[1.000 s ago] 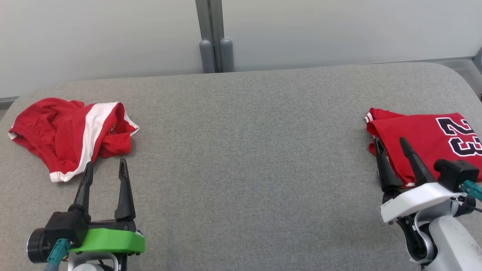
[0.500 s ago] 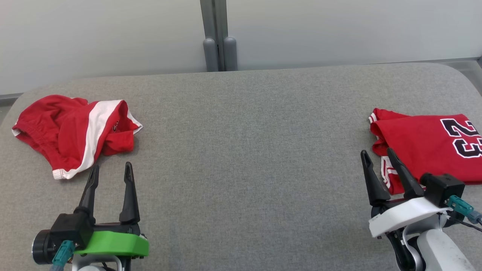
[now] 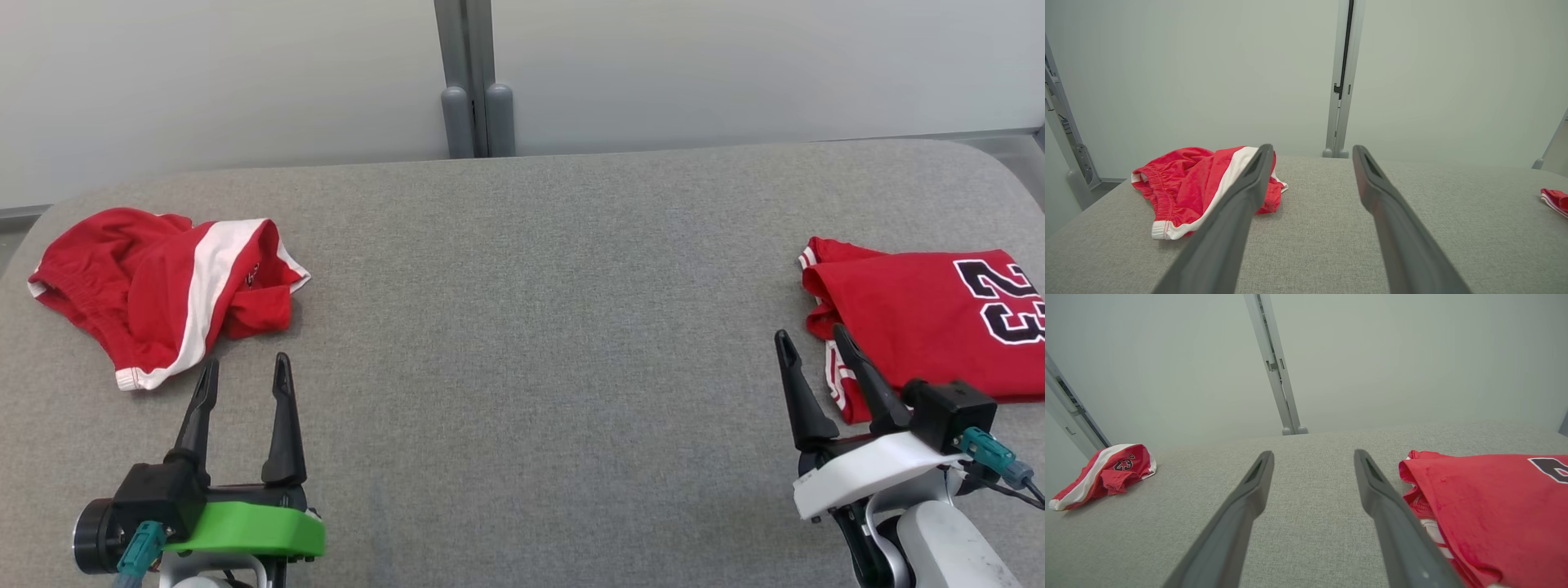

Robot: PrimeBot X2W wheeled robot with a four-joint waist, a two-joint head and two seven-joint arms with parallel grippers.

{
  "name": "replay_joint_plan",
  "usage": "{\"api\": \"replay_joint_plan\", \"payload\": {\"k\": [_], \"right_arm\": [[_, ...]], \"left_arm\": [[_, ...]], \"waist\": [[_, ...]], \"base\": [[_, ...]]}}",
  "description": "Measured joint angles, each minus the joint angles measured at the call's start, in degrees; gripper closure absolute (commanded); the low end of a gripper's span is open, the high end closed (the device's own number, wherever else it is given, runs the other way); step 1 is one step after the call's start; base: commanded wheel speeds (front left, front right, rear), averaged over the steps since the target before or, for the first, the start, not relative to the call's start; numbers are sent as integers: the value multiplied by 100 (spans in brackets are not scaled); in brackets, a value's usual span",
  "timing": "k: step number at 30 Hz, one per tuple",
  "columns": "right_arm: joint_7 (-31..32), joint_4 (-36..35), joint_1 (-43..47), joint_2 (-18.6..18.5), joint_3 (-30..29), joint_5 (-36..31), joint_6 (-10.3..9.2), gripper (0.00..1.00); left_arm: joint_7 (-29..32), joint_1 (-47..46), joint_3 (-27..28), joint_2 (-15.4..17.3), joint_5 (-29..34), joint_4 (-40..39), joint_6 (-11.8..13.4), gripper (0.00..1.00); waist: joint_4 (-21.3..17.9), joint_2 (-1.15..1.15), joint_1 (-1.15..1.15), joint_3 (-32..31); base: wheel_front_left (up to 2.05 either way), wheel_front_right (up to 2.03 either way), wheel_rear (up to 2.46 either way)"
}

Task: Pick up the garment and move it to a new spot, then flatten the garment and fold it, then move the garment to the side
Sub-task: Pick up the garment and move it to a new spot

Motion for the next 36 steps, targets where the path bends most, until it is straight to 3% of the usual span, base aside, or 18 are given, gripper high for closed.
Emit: {"api": "replay_joint_plan", "payload": {"k": [17, 36], "right_arm": [[-2, 18, 2, -16, 12, -70, 0, 0], [-4, 29, -125, 108, 408, -185, 0, 0]], "left_arm": [[0, -25, -7, -3, 11, 65, 48, 0], [1, -53, 152, -4, 69, 66, 135, 0]], "waist": [[134, 0, 0, 23], [1523, 0, 0, 132]], "base": [[0, 0, 0], [0, 0, 0]]}}
